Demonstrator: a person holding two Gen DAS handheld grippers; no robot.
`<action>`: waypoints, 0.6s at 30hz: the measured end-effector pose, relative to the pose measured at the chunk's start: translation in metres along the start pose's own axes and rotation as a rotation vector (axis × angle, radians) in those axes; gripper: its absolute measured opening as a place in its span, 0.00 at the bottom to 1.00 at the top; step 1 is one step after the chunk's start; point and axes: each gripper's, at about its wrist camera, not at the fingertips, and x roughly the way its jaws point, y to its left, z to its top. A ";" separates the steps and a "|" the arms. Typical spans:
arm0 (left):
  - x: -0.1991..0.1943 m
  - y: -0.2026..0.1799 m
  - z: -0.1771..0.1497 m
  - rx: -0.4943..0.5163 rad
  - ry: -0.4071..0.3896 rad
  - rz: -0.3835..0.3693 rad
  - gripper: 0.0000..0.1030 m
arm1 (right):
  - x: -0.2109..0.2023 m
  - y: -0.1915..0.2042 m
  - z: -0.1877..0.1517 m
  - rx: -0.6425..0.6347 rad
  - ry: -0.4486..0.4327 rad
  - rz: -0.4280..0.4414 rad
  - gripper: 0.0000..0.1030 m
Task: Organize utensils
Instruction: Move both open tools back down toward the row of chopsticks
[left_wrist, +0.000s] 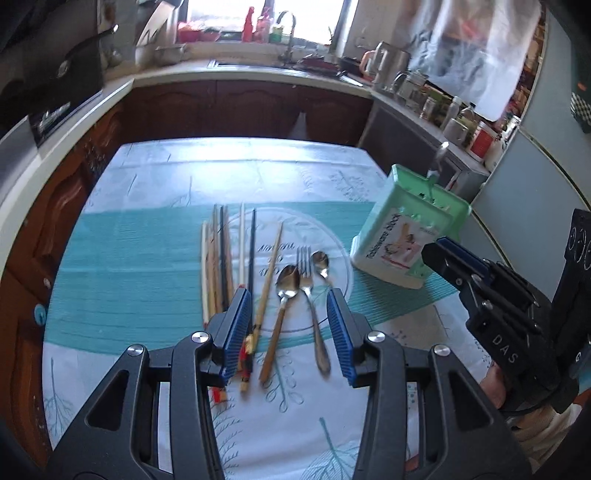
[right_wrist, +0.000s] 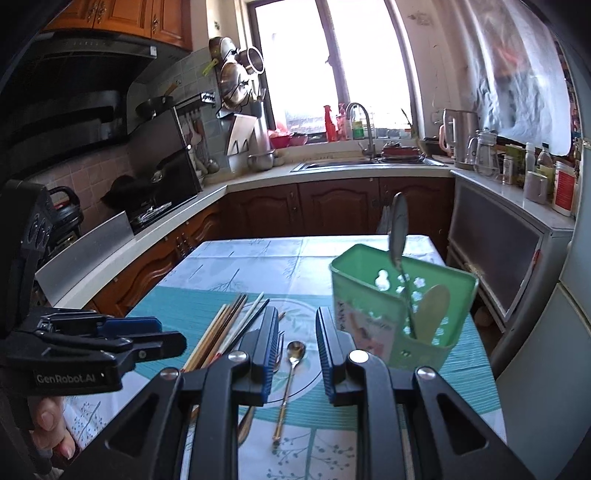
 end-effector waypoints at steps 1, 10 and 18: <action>0.000 0.008 -0.003 -0.014 0.012 0.004 0.38 | 0.002 0.002 -0.001 -0.003 0.013 0.001 0.20; 0.010 0.037 -0.001 -0.092 0.072 0.018 0.53 | 0.016 0.021 -0.006 -0.013 0.075 0.036 0.20; 0.031 0.058 0.009 -0.126 0.135 0.028 0.52 | 0.031 0.037 -0.005 -0.035 0.126 0.070 0.20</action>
